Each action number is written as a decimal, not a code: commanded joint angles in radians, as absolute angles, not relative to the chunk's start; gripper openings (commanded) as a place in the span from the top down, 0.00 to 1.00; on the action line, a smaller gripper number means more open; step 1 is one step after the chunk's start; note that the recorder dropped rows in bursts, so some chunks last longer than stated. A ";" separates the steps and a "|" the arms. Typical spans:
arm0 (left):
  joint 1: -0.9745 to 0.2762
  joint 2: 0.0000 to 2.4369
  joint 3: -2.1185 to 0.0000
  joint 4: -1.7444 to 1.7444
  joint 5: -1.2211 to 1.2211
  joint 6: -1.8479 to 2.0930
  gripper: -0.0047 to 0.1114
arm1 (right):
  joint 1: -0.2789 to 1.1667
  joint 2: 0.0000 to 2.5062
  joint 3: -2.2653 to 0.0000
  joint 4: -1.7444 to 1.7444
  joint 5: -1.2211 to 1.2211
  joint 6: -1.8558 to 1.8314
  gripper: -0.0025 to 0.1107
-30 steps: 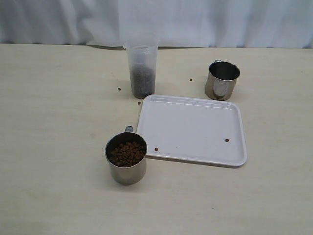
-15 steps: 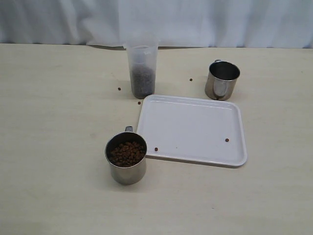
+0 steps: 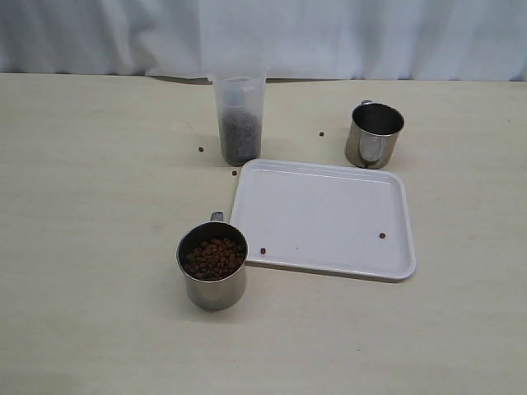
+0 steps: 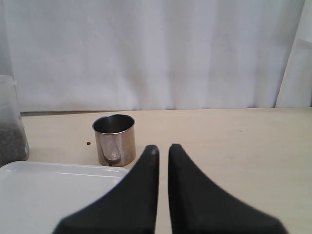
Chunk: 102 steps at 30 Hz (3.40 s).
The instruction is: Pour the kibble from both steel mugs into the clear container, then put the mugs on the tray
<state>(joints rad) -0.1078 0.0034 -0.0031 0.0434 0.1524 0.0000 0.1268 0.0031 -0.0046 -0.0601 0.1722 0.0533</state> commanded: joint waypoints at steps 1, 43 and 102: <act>-0.118 0.000 0.000 0.110 0.142 0.000 0.96 | 0.131 0.000 0.000 -0.060 0.178 0.057 0.93; -0.118 0.000 0.000 0.119 -0.265 0.000 0.96 | 0.131 0.000 0.000 -0.060 0.178 0.057 0.93; -0.118 1.679 -0.337 1.037 -0.783 -0.230 0.06 | 0.131 0.000 0.000 -0.060 0.178 0.057 0.93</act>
